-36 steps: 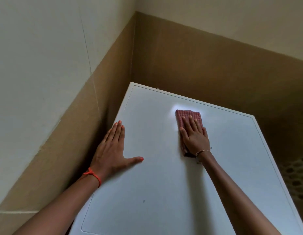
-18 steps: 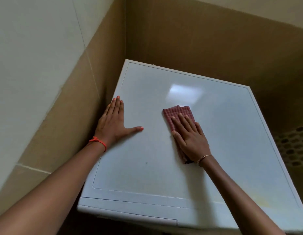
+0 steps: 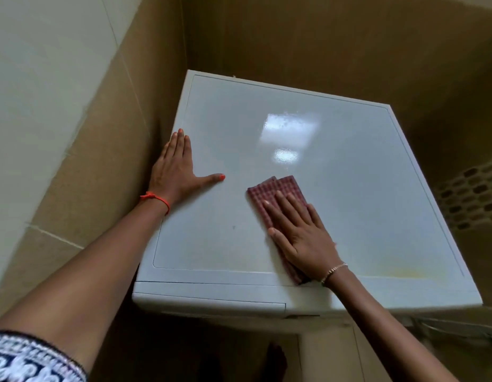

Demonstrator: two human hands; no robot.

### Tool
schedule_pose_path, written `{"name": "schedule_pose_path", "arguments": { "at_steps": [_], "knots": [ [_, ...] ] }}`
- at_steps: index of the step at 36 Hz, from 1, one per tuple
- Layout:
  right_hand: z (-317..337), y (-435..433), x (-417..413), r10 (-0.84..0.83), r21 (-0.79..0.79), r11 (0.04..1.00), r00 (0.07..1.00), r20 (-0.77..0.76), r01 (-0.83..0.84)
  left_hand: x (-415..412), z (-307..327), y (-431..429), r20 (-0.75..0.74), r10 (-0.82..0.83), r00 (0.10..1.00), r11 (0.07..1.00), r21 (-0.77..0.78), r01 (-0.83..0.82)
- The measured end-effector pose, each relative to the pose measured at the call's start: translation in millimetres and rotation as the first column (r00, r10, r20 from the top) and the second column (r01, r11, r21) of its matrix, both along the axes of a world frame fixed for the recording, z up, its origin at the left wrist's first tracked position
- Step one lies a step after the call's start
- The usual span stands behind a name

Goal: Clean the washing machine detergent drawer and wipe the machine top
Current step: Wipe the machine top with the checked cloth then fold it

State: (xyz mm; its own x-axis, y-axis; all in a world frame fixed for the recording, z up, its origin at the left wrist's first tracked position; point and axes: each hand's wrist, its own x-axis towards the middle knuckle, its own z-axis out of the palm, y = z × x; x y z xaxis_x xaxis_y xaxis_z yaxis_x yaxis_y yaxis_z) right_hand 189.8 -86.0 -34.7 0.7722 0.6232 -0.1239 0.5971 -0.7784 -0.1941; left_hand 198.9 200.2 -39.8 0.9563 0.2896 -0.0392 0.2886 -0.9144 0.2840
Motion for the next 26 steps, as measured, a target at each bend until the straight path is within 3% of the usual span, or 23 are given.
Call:
{"name": "schedule_pose_path", "arguments": {
  "at_steps": [8,15,19,22,26],
  "knots": [
    [6.1,23.8,2.5,-0.252,-0.026,0.968,0.965,-0.076,0.251,-0.9,0.3,-4.5,0.011,0.028,1.000,1.000,0.013,-0.028],
    [6.8,55.0,-51.0,0.130,0.051,0.991,0.988,-0.080,-0.126,-2.6,0.0,-4.8,0.023,0.030,0.999,1.000,-0.001,-0.030],
    [2.1,19.0,-83.9,0.174,0.074,0.982,0.985,0.008,-0.175,-4.9,1.7,-7.3,0.025,0.029,0.999,1.000,0.005,-0.029],
    [-0.4,-20.4,-95.2,0.120,0.039,0.992,0.992,0.040,-0.122,-6.7,2.8,-8.0,0.038,0.031,0.999,1.000,-0.001,-0.031],
    [4.2,-56.1,-83.1,-0.088,0.008,0.996,0.996,0.019,0.088,-7.3,5.2,-8.9,0.033,0.029,0.999,1.000,-0.010,-0.029]
  ]
}}
